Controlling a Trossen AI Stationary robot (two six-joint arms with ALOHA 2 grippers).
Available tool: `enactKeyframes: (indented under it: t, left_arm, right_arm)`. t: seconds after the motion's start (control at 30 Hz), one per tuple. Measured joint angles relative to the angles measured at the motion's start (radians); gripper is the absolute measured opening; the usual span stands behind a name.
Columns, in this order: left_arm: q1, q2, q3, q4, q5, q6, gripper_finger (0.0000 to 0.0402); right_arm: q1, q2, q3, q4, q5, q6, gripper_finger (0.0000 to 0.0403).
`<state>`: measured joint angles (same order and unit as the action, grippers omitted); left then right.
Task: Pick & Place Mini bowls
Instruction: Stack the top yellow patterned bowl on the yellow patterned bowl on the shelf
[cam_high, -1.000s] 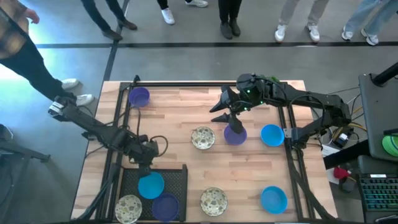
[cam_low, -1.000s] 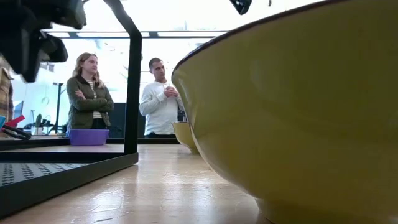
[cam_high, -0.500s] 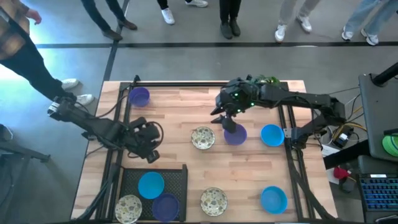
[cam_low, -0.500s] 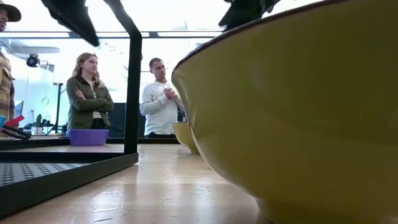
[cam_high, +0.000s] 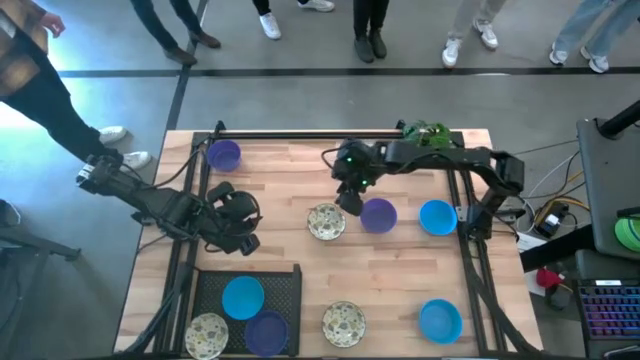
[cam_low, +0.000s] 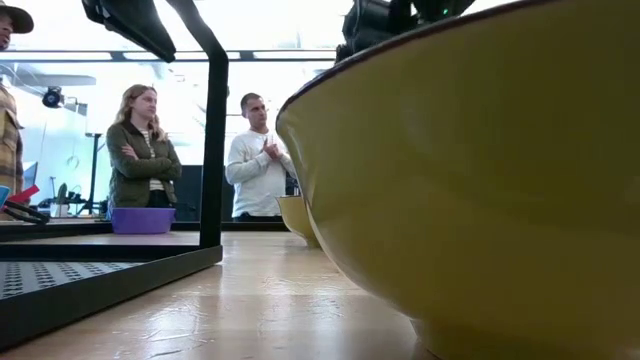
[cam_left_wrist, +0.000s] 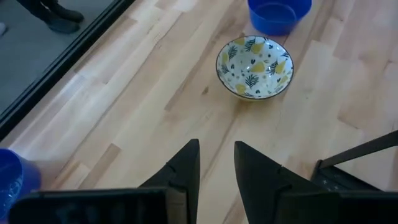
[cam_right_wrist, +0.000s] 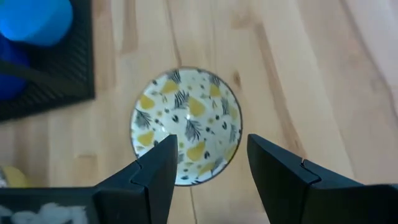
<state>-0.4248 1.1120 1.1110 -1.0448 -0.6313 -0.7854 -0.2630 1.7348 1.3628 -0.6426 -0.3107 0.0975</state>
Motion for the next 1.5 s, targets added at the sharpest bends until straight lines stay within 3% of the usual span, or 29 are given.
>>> enactKeyframes:
  t: [0.37,1.03,1.5]
  left_arm:
    - [0.000,0.000,0.005,0.001,-0.049,0.023,0.0092]
    - [0.002,0.000,0.002,0.000,-0.048,0.026,0.0092]
    - [0.004,0.000,-0.001,0.000,-0.062,0.031,0.0092]
  right_arm:
    - [0.000,0.121,0.000,-0.006,0.102,0.004,0.0192]
    - [-0.003,0.244,0.010,0.035,0.100,0.045,0.0192]
    - [0.002,0.260,0.008,0.054,0.067,0.086,0.0192]
